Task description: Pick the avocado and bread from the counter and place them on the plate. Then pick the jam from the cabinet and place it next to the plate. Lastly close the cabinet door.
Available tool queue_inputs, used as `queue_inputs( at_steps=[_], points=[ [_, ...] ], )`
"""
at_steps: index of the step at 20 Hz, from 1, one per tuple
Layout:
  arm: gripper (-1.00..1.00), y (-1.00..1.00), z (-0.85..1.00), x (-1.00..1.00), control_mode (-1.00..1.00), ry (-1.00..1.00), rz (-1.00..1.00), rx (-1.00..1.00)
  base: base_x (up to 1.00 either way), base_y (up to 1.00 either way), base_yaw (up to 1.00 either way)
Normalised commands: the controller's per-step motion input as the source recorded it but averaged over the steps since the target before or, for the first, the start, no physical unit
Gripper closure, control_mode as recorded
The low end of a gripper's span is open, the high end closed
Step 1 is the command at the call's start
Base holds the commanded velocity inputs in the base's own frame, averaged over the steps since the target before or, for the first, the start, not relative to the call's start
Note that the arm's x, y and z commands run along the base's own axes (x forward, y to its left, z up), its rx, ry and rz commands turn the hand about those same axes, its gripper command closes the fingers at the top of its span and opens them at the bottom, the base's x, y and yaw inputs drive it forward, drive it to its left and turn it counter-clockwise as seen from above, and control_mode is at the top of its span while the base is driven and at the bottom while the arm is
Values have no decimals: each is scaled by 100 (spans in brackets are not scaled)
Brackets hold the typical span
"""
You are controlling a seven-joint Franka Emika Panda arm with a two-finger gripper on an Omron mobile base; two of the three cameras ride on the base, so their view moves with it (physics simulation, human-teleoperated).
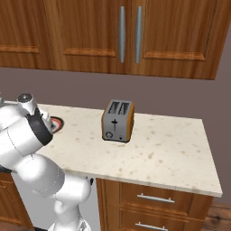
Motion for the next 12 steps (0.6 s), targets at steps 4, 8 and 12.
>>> queue_inputs(
  at_steps=[4,8,12],
  points=[
    [100,3,0,20,-100,-3,18,-15,0,0,0],
    [100,16,0,10,-100,-4,12,-20,0,0,0],
    [100,29,0,13,-100,-4,9,-15,0,0,0]
  ],
)
